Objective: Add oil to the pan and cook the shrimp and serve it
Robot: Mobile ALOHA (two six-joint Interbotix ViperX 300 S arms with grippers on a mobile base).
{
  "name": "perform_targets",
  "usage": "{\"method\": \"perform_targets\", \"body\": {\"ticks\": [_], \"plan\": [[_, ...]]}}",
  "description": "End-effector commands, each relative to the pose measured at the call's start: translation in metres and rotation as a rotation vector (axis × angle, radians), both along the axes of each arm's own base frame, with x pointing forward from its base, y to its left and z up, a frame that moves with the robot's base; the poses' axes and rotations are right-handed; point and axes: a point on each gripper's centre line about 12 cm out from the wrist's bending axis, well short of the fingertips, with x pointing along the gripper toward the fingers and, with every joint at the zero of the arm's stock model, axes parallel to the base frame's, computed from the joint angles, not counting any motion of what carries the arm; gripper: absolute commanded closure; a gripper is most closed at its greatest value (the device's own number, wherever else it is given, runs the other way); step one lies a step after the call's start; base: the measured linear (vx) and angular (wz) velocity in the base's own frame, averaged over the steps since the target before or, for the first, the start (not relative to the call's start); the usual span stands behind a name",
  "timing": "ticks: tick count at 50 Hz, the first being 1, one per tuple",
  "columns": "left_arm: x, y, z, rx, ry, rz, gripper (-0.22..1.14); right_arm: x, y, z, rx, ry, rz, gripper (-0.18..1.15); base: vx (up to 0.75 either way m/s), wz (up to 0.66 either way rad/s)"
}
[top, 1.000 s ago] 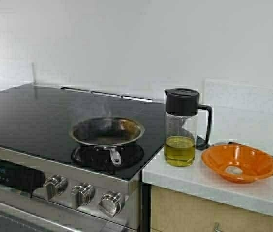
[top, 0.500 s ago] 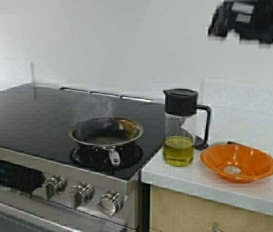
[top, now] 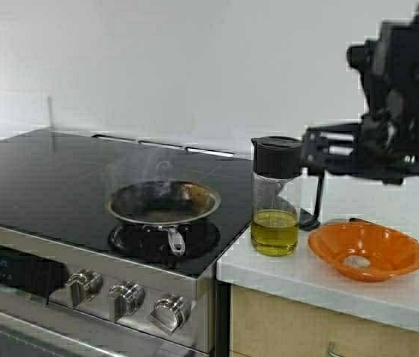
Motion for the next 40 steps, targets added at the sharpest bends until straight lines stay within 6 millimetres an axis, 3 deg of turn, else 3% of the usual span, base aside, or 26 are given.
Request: {"method": "perform_targets", "body": {"ticks": [1, 18, 40], "plan": [[0.001, 0.000, 0.003, 0.003, -0.009, -0.002, 0.89, 0.004, 0.004, -0.008, -0.012, 0.001, -0.006, -0.05, 0.00, 0.00], [0.001, 0.000, 0.003, 0.003, -0.008, -0.002, 0.89, 0.020, 0.014, -0.035, -0.046, 0.008, -0.038, -0.05, 0.00, 0.00], [0.002, 0.000, 0.002, 0.003, -0.003, -0.002, 0.89, 0.049, 0.008, -0.045, -0.043, -0.018, -0.064, -0.05, 0.00, 0.00]]}}
